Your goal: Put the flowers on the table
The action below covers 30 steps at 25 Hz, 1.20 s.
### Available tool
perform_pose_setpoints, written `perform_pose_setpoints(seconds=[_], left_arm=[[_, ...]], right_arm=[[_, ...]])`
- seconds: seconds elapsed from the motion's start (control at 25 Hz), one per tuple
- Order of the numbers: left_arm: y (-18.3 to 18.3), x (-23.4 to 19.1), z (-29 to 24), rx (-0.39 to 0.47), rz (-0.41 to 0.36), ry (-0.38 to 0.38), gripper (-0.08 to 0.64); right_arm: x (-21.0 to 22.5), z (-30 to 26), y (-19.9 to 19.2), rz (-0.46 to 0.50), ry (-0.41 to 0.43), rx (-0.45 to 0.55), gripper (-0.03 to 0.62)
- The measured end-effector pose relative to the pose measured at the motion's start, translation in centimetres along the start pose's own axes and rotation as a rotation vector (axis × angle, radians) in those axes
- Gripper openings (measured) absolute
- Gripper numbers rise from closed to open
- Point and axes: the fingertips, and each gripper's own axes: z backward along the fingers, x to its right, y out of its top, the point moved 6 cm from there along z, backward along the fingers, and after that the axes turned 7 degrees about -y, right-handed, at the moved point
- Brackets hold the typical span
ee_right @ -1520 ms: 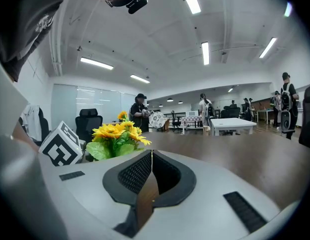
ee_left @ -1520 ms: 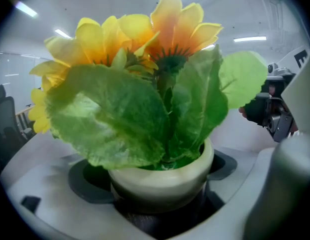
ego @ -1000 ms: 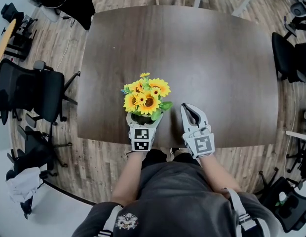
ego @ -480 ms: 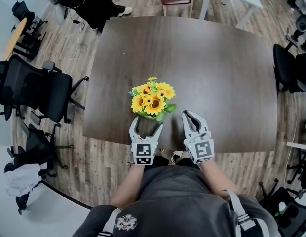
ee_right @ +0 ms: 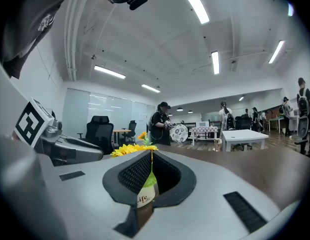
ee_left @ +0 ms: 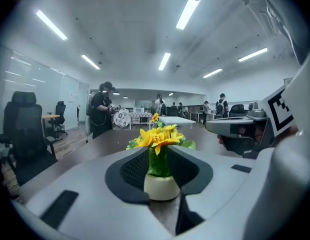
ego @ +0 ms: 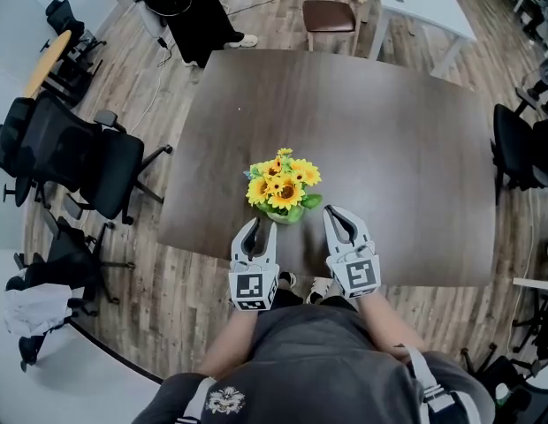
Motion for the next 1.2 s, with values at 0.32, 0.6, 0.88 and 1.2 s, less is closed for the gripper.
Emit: perform_pose_setpoints(seconds=[0.32, 0.6, 0.88, 1.2], left_arm=[[3.0, -0.1, 0.6, 0.065, -0.048, 0.02, 0.008], [5.0, -0.3, 0.6, 0.139, -0.076, -0.029, 0.008], [6.4, -0.9, 0.4, 0.162, -0.08, -0.024, 0.008], [7.8, -0.8, -0.6, 0.177, -0.098, -0.065, 0.008]], right_arm=[[-0.3, -0.1, 1.8, -0.004, 0.001, 0.047, 0.026], [-0.9, -0.6, 3.2, 0.052, 0.017, 0.009, 0.025], [-1.0, -1.2, 4.1, 0.06, 0.016, 0.051, 0.023], [-0.1, -1.4, 5.4, 0.085, -0.03, 0.067, 0.025]])
